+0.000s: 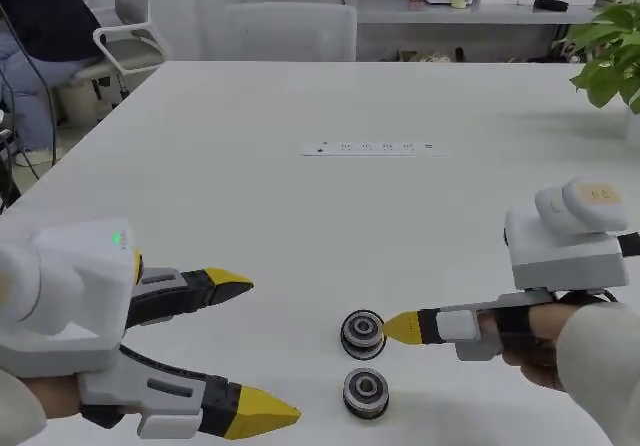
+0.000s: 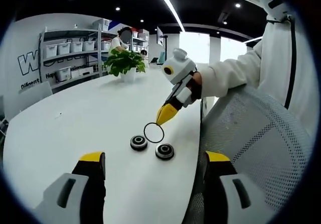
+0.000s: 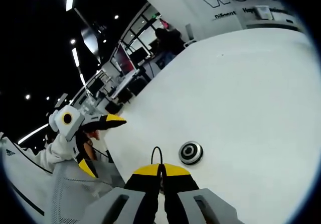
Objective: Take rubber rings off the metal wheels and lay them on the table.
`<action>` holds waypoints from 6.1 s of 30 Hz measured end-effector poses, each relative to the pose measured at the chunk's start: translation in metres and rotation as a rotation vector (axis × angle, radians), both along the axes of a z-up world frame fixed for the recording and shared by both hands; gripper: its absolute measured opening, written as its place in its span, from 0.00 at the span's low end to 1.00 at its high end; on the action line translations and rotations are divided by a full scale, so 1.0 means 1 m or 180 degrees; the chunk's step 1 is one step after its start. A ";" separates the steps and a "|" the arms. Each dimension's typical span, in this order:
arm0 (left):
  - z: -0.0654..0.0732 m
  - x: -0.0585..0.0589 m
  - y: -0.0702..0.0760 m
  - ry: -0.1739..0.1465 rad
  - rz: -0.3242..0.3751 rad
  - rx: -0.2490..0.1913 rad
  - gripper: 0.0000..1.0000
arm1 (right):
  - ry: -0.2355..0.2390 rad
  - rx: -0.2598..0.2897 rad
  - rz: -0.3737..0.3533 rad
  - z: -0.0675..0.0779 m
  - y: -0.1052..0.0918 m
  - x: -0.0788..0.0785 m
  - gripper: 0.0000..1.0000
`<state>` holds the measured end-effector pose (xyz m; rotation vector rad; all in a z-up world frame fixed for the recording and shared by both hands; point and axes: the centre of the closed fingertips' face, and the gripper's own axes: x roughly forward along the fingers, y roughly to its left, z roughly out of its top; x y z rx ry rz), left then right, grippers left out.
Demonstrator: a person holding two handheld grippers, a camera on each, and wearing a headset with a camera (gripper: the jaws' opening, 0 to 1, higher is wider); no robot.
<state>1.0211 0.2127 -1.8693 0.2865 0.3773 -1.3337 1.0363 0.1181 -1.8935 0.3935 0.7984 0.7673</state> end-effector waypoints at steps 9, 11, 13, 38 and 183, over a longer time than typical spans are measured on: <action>-0.021 0.001 0.016 0.0200 0.0168 -0.0027 0.77 | 0.0002 0.0041 -0.0015 0.003 0.002 -0.002 0.00; -0.025 -0.002 0.015 0.0205 0.0125 0.0030 0.77 | 0.0003 0.0044 -0.0013 0.003 0.003 -0.003 0.00; -0.028 -0.003 0.014 0.0257 0.0114 0.0046 0.80 | 0.0000 0.0049 -0.0013 0.004 0.004 -0.004 0.00; -0.046 -0.013 0.015 0.0414 0.0001 0.0254 0.90 | -0.0113 0.0141 0.0220 0.009 0.028 -0.010 0.00; -0.011 -0.002 -0.076 -0.0416 -0.0460 0.0153 0.65 | -0.0645 -0.1325 0.1312 -0.059 -0.004 -0.030 0.23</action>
